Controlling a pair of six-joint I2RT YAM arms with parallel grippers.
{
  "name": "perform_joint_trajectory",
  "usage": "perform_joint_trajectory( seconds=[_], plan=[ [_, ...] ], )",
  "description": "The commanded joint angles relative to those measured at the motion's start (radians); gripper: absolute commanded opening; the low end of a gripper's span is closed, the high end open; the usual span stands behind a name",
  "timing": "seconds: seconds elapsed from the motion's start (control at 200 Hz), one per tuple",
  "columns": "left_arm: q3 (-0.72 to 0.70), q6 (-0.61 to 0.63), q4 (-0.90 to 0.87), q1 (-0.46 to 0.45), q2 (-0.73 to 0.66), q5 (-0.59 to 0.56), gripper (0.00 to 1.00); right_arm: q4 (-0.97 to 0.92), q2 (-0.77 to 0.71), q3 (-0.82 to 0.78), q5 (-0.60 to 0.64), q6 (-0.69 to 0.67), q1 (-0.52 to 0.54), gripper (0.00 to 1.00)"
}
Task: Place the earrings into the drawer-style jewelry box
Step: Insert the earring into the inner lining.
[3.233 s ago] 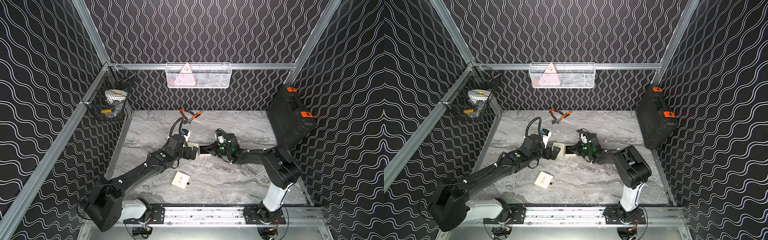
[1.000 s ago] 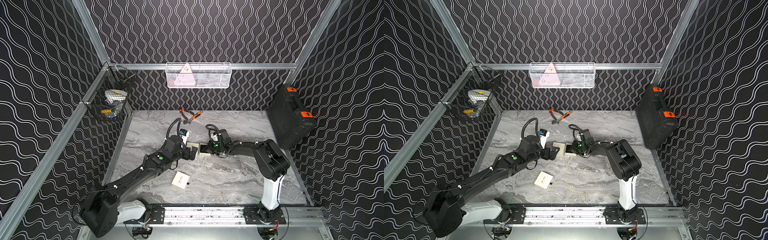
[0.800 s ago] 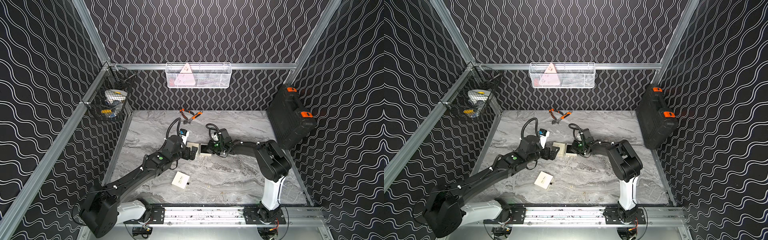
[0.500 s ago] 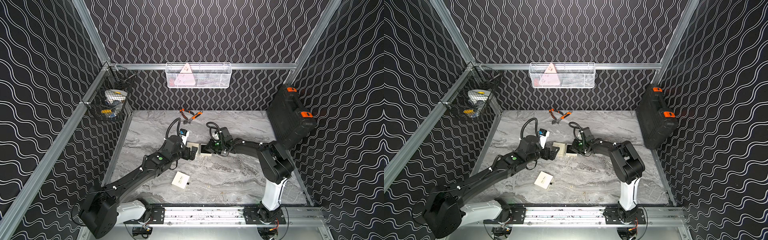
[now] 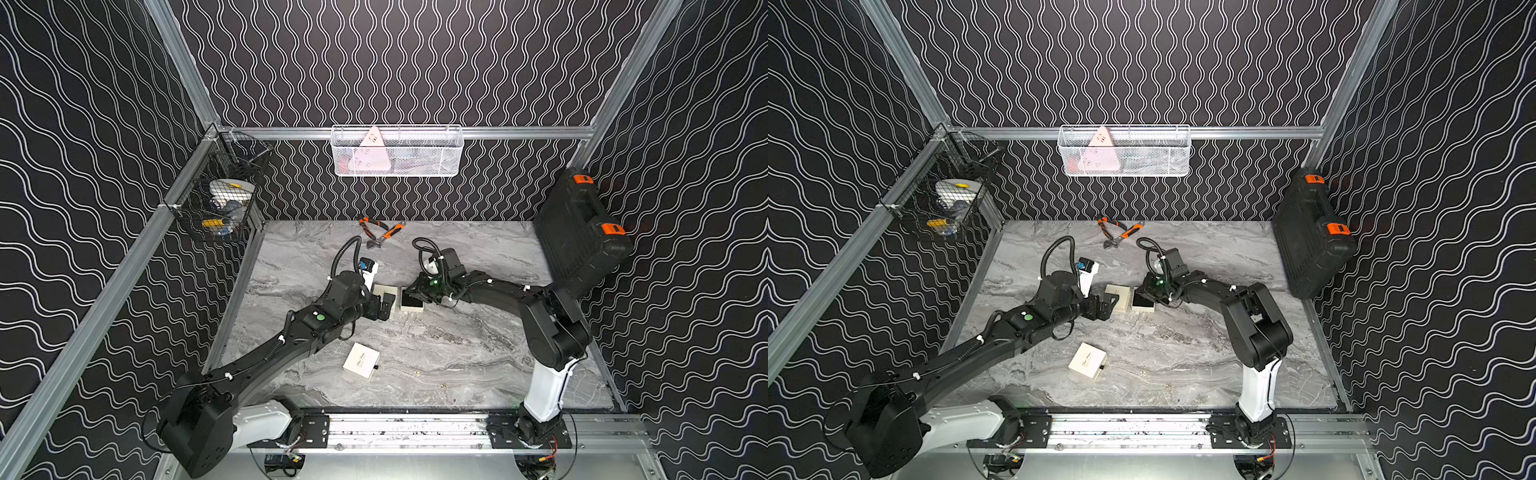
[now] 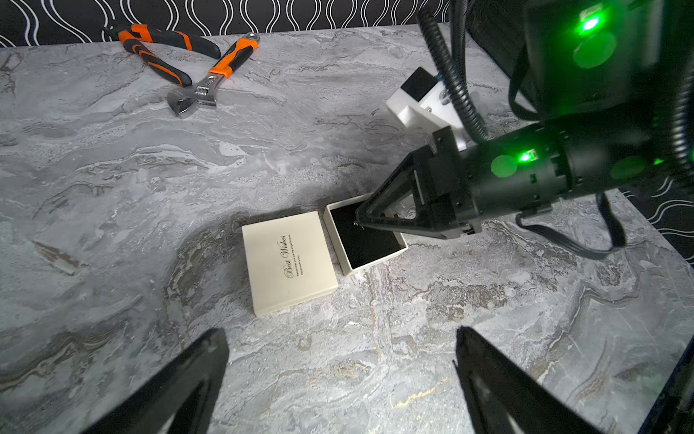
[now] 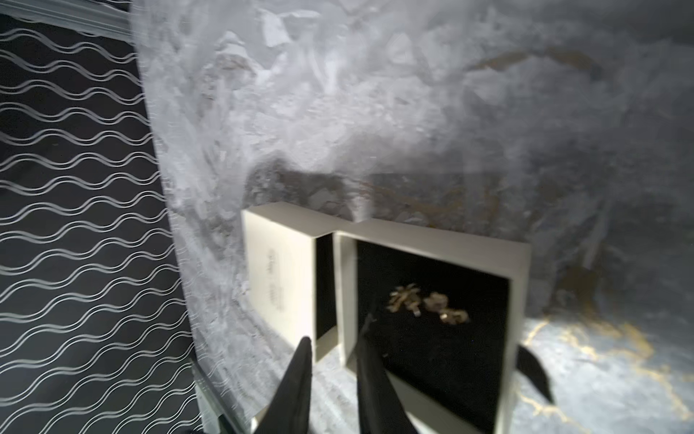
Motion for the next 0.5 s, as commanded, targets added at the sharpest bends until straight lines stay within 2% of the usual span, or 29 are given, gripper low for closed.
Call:
perform_joint_trajectory(
  seconds=[0.0, 0.105, 0.18, 0.21, 0.34, 0.49],
  plan=[
    [-0.001, 0.018, 0.018, 0.001, 0.007, -0.015, 0.99, -0.075, -0.054, 0.027, -0.016, -0.009, 0.0, 0.24],
    [0.013, 0.025, -0.007, 0.002, 0.037, -0.058, 0.99, -0.231, -0.121, 0.055, 0.065, -0.107, -0.017, 0.24],
    [0.035, 0.022, -0.031, 0.015, 0.088, -0.094, 0.99, -0.277, -0.152, 0.033, 0.1, -0.175, -0.049, 0.24],
    [0.048, 0.014, -0.044, 0.028, 0.117, -0.093, 0.99, -0.282, -0.157, 0.019, 0.104, -0.19, -0.095, 0.24],
    [0.152, -0.046, -0.118, 0.123, 0.268, -0.027, 0.99, -0.342, -0.099, 0.02, 0.074, -0.22, -0.181, 0.28],
    [0.203, -0.098, -0.126, 0.198, 0.338, -0.006, 0.99, -0.335, -0.035, 0.033, 0.053, -0.223, -0.186, 0.31]
  ],
)
